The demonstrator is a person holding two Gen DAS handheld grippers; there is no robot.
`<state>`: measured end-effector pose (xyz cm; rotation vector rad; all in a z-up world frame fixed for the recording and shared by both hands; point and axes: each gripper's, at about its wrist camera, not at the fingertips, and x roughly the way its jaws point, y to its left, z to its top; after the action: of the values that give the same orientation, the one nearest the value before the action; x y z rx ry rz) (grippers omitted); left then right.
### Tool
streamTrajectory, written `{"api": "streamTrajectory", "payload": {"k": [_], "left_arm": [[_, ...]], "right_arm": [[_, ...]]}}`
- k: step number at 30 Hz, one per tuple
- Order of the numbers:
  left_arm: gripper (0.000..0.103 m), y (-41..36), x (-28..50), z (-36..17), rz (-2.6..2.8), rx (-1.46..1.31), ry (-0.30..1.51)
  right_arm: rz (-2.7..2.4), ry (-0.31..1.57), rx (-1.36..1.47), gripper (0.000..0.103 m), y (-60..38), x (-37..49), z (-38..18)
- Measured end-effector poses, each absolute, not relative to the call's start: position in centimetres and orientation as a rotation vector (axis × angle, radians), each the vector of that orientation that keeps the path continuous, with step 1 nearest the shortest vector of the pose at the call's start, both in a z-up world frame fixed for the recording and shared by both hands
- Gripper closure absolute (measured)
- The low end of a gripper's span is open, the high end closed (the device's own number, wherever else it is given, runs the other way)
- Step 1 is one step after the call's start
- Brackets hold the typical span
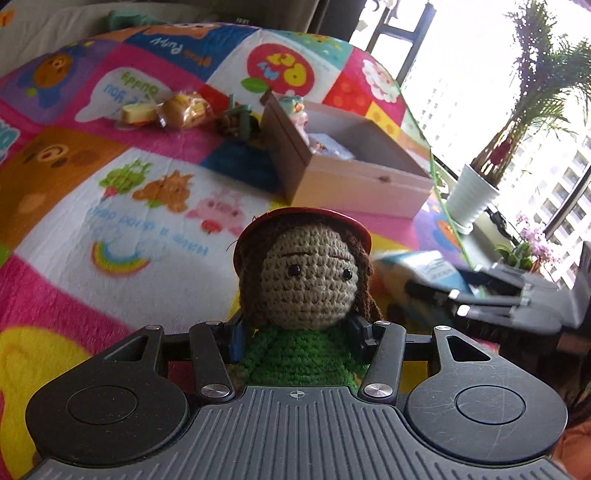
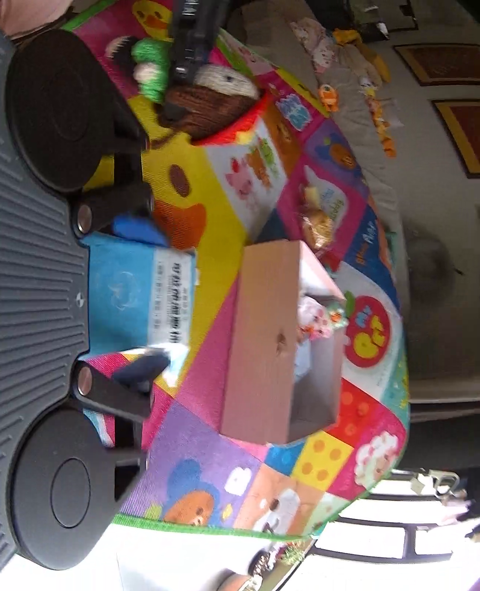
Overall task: Organize objects
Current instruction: 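Lower the doll into the box with left tool while right tool grasps blue pack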
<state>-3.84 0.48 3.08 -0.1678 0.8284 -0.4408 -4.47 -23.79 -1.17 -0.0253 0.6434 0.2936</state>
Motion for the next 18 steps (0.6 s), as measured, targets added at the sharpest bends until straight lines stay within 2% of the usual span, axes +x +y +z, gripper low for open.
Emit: {"api": "streamTrajectory", "payload": {"k": [5, 9, 14, 18], "left_arm": [[0.047, -2.4, 0.6, 7.8, -0.505, -0.146, 0.717], [0.047, -7.2, 7.1, 11.1, -0.542, -0.149, 0.644], [0.046, -13.3, 15.0, 8.5, -0.458, -0.128, 0.682], [0.044, -15.5, 17.0, 4.5, -0.376, -0.092, 0.803]], "right_arm": [[0.315, 0.602, -0.007, 0.052, -24.3, -5.2, -0.5], [0.3, 0.539, 0.059, 0.052, -25.8, -5.6, 0.9], [0.267, 0.473, 0.094, 0.052, -27.8, -6.0, 2.2], [0.236, 0.45, 0.098, 0.052, -29.2, -6.2, 2.1]]}}
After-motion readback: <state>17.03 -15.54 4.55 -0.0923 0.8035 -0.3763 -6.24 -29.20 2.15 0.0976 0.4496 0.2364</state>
